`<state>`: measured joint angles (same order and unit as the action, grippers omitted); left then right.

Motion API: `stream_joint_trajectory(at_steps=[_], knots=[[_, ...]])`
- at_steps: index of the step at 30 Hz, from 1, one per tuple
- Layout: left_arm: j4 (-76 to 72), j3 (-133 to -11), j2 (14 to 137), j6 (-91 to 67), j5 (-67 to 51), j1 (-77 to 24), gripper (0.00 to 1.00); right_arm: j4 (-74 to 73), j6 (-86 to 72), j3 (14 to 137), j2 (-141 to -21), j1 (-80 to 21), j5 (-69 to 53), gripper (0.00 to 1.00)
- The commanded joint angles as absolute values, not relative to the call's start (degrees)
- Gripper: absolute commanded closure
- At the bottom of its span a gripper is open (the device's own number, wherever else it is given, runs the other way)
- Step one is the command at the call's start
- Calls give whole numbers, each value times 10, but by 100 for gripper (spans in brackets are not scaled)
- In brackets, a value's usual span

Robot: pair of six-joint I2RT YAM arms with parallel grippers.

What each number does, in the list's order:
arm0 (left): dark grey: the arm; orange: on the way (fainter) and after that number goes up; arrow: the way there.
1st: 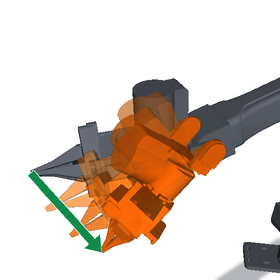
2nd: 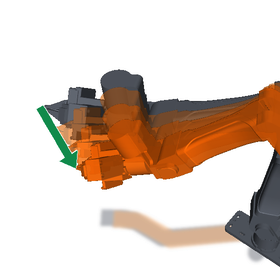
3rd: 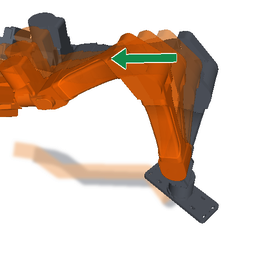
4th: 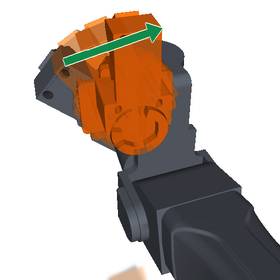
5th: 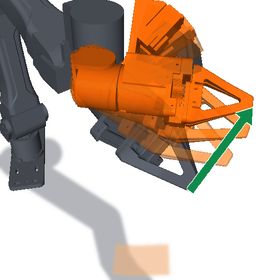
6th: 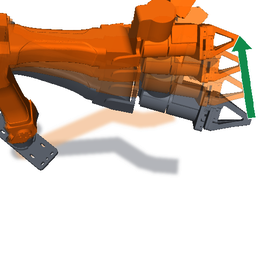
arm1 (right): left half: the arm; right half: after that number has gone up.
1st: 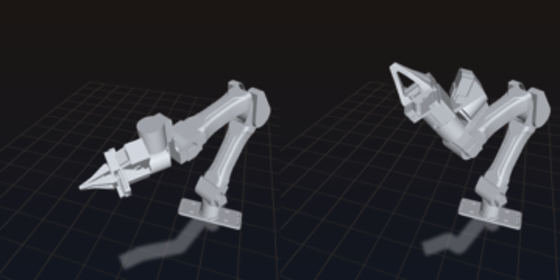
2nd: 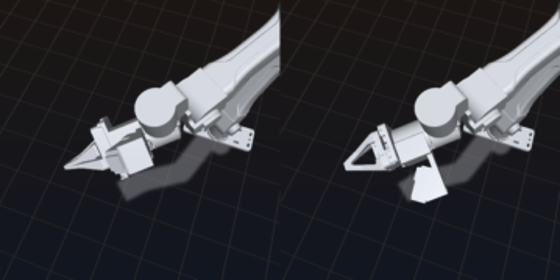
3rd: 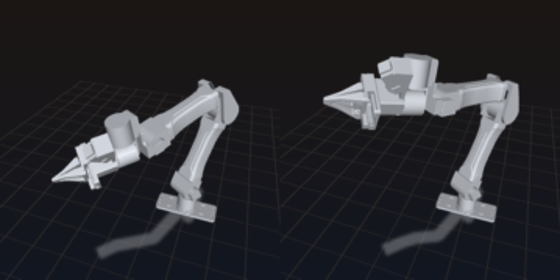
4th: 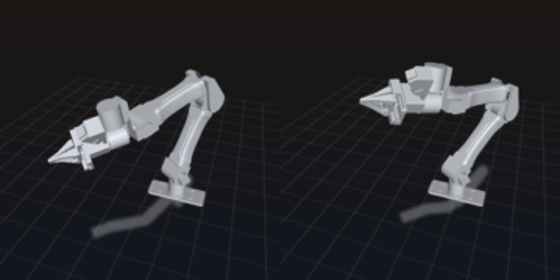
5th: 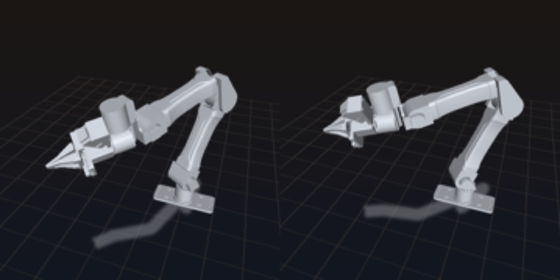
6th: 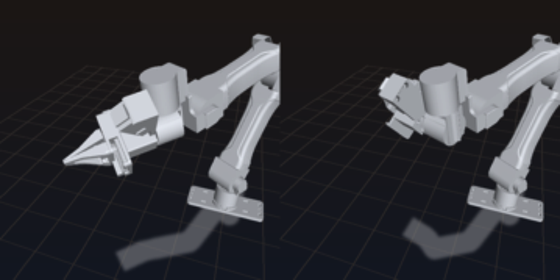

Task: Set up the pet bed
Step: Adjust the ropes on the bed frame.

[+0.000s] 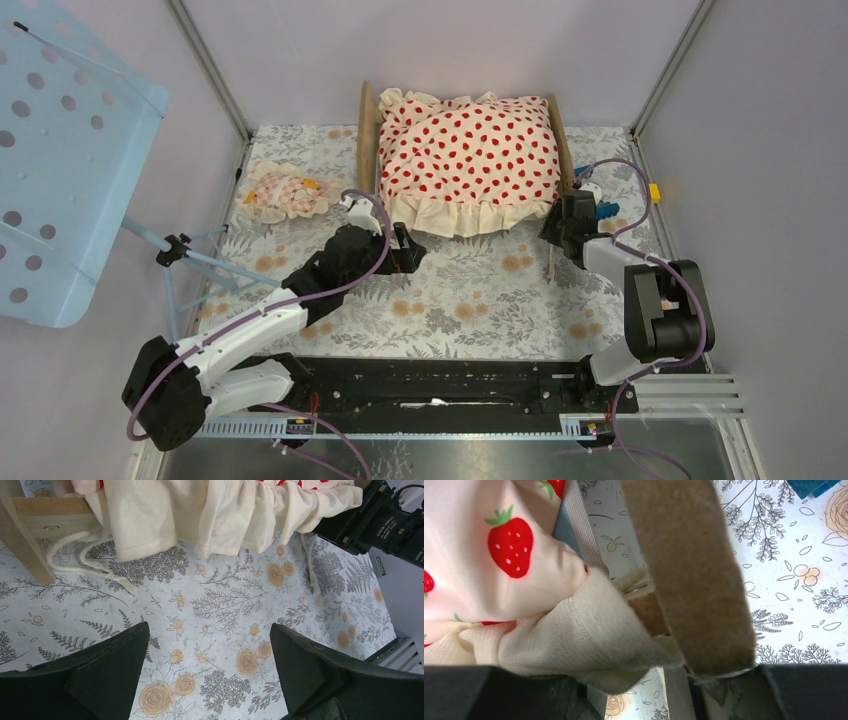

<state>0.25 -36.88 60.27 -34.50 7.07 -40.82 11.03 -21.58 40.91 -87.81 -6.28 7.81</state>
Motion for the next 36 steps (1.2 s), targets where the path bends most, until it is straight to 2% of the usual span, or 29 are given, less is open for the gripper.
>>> stream_joint_trajectory(at_steps=[1, 23, 36], knots=[[-29, -365, 606, -348, 66, -409, 1, 136, -212, 439, -901, -67, 55, 53], [-30, -366, 625, -357, 61, -409, 1, 109, -167, 469, -954, -67, -171, 53], [-33, -352, 614, -370, 56, -409, 1, 39, -167, 466, -961, -71, -191, 55]])
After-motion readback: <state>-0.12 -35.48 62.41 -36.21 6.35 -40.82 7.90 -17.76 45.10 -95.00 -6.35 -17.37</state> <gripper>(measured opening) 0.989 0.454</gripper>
